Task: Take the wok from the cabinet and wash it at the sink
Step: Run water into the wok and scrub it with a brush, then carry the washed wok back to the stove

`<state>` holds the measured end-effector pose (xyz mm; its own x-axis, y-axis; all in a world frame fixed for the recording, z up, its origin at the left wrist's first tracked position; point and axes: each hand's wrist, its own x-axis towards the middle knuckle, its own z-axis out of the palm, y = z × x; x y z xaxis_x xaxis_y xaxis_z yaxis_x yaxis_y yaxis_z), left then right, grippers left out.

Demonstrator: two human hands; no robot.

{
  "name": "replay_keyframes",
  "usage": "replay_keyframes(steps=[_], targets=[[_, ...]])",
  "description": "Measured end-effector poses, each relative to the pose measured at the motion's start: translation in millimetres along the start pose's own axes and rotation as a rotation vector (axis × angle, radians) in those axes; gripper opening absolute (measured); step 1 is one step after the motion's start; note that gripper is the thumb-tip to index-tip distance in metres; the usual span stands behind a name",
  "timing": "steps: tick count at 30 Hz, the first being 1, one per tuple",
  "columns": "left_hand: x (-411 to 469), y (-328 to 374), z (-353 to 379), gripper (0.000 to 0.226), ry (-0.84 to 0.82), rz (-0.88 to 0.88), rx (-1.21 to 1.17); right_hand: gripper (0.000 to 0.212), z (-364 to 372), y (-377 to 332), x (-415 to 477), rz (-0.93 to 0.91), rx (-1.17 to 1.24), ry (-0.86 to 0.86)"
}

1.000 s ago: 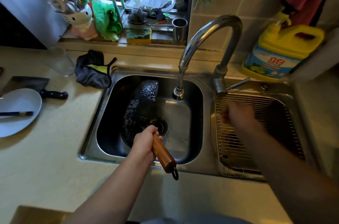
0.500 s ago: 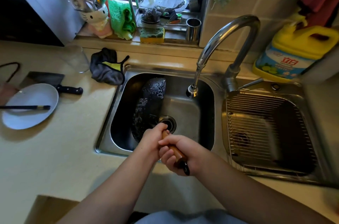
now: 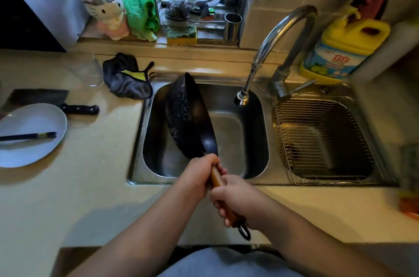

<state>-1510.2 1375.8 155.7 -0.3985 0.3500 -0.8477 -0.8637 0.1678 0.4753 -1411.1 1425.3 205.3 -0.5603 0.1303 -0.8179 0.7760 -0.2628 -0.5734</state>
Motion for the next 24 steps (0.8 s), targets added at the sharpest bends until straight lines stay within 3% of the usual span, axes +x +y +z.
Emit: replay_keyframes(steps=[10, 15, 17, 19, 22, 24], targets=[[-18.5, -18.2, -6.1, 0.029, -0.005, -0.049, -0.178, 0.023, 14.2, 15.7, -34.5, -0.189, -0.434, 0.125], [-34.9, -39.9, 4.2, 0.030, 0.095, 0.052, -0.235, 0.036, 4.6, 39.9, -43.2, -0.341, -0.624, 0.214], [-42.4, -50.6, 10.6, 0.029, 0.102, 0.117, -0.274, 0.052, -3.4, 50.2, -46.1, -0.389, -0.665, 0.216], [-51.8, -58.8, 16.6, 0.033, 0.068, 0.115, -0.340, 0.064, -12.8, 57.3, -50.1, -0.334, -0.543, 0.105], [-68.4, -70.9, 26.0, 0.036, -0.011, 0.107, -0.375, 0.024, -27.4, 64.7, -60.1, -0.105, -0.096, -0.183], [-79.3, -81.9, 34.4, 0.034, -0.045, 0.138, -0.387, 0.010, -37.1, 72.7, -66.5, -0.087, -0.069, -0.267]])
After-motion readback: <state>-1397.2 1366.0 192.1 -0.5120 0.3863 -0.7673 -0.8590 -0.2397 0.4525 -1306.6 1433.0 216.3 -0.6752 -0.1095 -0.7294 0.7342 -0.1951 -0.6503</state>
